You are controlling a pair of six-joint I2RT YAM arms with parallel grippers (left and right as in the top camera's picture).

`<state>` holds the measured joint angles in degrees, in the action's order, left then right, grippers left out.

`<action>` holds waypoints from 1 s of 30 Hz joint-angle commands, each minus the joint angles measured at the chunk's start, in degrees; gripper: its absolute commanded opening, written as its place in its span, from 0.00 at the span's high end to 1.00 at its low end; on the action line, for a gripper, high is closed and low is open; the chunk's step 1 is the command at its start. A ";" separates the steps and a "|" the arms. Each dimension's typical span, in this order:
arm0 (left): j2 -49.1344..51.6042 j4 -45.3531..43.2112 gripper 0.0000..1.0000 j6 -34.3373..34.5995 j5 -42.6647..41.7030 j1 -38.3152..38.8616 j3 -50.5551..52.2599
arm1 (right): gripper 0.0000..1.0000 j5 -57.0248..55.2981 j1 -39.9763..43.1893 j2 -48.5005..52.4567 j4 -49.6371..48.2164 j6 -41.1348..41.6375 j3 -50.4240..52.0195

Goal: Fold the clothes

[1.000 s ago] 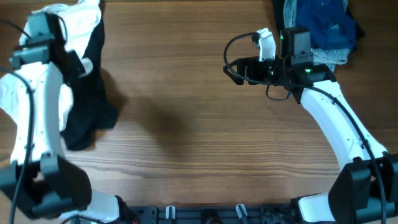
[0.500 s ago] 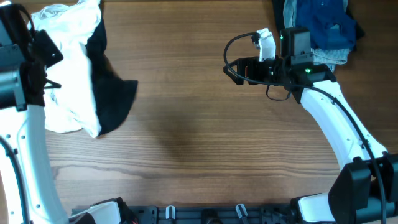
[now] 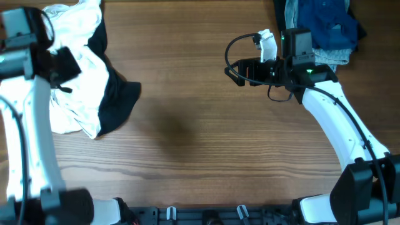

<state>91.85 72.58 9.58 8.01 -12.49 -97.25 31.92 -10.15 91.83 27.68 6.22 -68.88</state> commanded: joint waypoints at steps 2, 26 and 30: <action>4.52 -1.64 0.73 0.35 -4.33 -0.07 9.20 | 0.01 0.26 -0.33 0.59 0.02 0.28 -1.18; -2.12 -34.23 0.48 2.60 -3.87 -3.08 45.51 | 0.01 -1.01 -0.33 0.59 0.04 1.44 -1.18; -2.05 -34.01 0.64 2.62 -3.87 -3.08 45.51 | 0.01 -1.03 -0.33 0.59 0.04 1.44 -1.18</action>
<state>91.15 38.46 12.86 3.29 -15.33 -52.21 31.44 -10.15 91.83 27.86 6.87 -68.88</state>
